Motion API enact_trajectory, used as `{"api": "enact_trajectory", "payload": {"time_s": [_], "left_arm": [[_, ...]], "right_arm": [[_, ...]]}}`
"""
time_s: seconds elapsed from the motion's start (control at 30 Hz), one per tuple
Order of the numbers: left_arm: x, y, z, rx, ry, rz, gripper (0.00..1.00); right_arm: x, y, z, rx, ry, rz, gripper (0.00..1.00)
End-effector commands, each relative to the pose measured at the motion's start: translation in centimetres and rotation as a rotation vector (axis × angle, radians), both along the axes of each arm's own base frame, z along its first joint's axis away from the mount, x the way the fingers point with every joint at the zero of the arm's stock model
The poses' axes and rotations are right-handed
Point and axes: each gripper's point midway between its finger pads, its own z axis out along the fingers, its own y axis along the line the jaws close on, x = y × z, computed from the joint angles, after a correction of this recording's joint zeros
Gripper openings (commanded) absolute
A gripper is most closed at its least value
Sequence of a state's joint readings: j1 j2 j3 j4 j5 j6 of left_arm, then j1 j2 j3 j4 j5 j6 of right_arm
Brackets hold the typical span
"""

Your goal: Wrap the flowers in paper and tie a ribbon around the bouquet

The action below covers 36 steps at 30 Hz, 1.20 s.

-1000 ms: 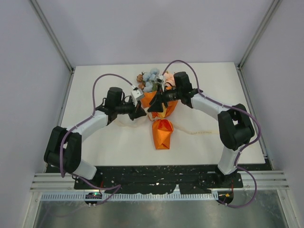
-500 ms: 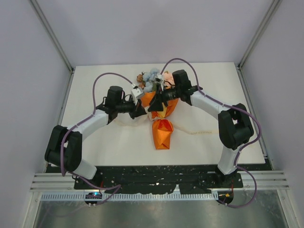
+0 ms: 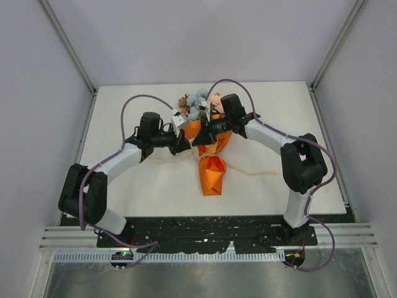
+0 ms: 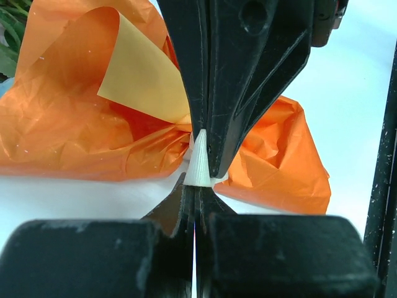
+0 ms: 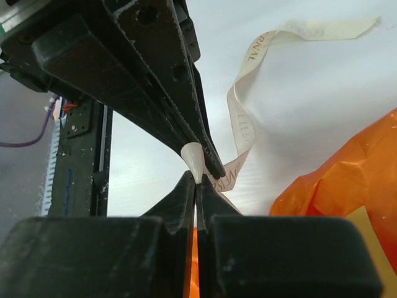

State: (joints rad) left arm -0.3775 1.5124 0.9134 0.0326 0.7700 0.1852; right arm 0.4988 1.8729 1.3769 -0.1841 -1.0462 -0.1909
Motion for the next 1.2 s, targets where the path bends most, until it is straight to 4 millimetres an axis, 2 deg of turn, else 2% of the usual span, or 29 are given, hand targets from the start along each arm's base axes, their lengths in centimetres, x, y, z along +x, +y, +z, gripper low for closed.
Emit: {"api": "enact_trajectory", "payload": {"time_s": [0.0, 0.03, 0.07, 0.17, 0.3, 0.47, 0.67, 0.77, 0.87, 0.9, 0.93, 1.0, 1.03, 1.07, 1.1, 1.13, 1.17], "left_arm": [[-0.3, -0.3, 1.9, -0.023, -0.067, -0.056, 0.05], [-0.5, -0.1, 1.8, -0.017, -0.075, -0.062, 0.24], [-0.7, 0.1, 1.7, -0.011, -0.078, -0.063, 0.36], [-1.1, 0.8, 1.4, -0.008, -0.096, -0.075, 0.51], [-1.0, 0.4, 2.0, -0.032, -0.117, -0.088, 0.62], [0.3, -1.1, 2.9, -0.099, -0.081, -0.063, 0.63], [1.1, -2.4, 3.4, -0.144, -0.057, -0.043, 0.56], [1.2, -2.3, 3.3, -0.144, -0.049, -0.026, 0.39], [1.3, -2.1, 3.4, -0.145, -0.057, -0.003, 0.16], [1.2, -2.1, 3.5, -0.148, -0.057, -0.003, 0.07], [1.2, -2.2, 3.6, -0.153, -0.052, -0.003, 0.00], [1.2, -2.2, 3.6, -0.161, -0.041, -0.005, 0.00], [1.1, -2.3, 3.4, -0.161, -0.036, -0.007, 0.00], [1.1, -2.3, 3.3, -0.158, -0.037, -0.008, 0.00], [1.2, -2.2, 3.2, -0.155, -0.040, -0.008, 0.00], [1.2, -2.3, 3.2, -0.154, -0.046, -0.011, 0.00], [1.1, -2.4, 3.2, -0.157, -0.048, -0.016, 0.00]], "right_arm": [[0.4, 0.3, 2.7, 0.042, -0.105, 0.012, 0.05], [0.2, 0.2, 3.1, 0.047, -0.120, 0.013, 0.04], [0.2, 0.0, 3.0, 0.045, -0.122, 0.012, 0.05], [0.0, -0.3, 3.4, 0.052, -0.128, 0.016, 0.05], [-0.4, -0.5, 3.6, 0.061, -0.140, 0.029, 0.05], [-0.6, -0.5, 4.2, 0.072, -0.163, 0.036, 0.05], [-0.8, -0.7, 4.4, 0.072, -0.172, 0.035, 0.05], [-0.9, -0.8, 4.4, 0.072, -0.174, 0.034, 0.05], [-0.8, -1.1, 4.5, 0.065, -0.182, 0.019, 0.06], [-0.7, -1.2, 4.5, 0.061, -0.178, 0.009, 0.12], [-0.6, -1.6, 4.6, 0.055, -0.162, -0.007, 0.40], [0.3, -3.3, 4.8, 0.031, -0.139, -0.054, 0.62], [1.2, -4.8, 5.0, 0.016, -0.143, -0.099, 0.67], [1.3, -6.4, 4.8, -0.029, -0.137, -0.114, 0.71], [1.5, -9.6, 3.3, -0.115, -0.108, -0.147, 0.74], [2.0, -11.1, 3.7, -0.156, -0.132, -0.164, 0.75], [1.4, -15.0, 1.8, -0.287, -0.118, -0.168, 0.75]]}}
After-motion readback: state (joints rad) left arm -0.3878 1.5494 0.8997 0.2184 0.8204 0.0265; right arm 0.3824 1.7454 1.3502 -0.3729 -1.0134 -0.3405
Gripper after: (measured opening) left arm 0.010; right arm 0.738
